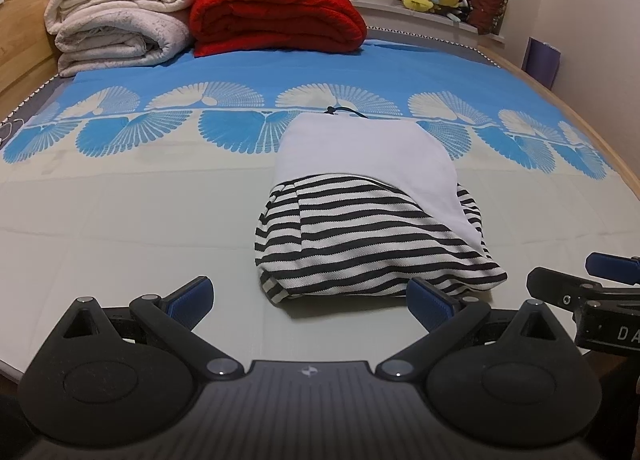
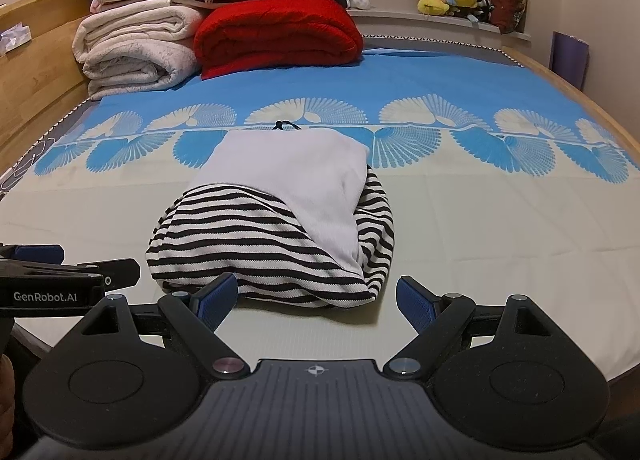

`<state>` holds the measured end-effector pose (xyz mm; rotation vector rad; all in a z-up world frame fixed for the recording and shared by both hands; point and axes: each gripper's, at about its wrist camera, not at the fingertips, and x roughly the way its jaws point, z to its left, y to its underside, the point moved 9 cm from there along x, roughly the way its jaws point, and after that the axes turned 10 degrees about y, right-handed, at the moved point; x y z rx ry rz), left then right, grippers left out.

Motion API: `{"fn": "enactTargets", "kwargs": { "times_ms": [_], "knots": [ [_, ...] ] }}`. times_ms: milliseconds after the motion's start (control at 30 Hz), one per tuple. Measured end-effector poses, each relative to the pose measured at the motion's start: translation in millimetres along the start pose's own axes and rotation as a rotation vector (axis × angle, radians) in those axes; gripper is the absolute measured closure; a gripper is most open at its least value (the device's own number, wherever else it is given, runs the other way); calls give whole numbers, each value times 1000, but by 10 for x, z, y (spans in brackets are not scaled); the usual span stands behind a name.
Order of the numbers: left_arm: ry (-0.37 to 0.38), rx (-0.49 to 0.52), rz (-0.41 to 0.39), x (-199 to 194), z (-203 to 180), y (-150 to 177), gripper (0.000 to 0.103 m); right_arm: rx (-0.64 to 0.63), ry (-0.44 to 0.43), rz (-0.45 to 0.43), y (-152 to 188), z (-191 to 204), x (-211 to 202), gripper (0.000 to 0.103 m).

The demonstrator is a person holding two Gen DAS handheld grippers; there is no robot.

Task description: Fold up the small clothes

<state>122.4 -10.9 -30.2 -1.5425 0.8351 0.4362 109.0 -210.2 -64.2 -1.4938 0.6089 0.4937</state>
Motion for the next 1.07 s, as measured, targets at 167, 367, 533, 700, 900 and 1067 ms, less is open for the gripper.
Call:
{"fn": "enactTargets", "kwargs": {
  "times_ms": [167, 367, 533, 700, 900, 1067],
  "knots": [
    [0, 0, 0, 3, -5, 3, 0, 1, 0, 2, 7, -2, 5, 16],
    [3, 5, 3, 14, -6, 18, 0, 0, 0, 6, 24, -8, 22, 16],
    [6, 6, 3, 20, -10, 19, 0, 1, -1, 6, 19, -3, 26, 16],
    [10, 10, -1, 24, -10, 20, 0, 0, -3, 5, 25, 7, 27, 16],
    [9, 13, -4, 26, -1, 12, 0, 1, -4, 5, 28, 15, 24, 16],
    [8, 31, -19, 2, -2, -8, 0, -2, -8, 5, 14, 20, 24, 16]
  ]
}}
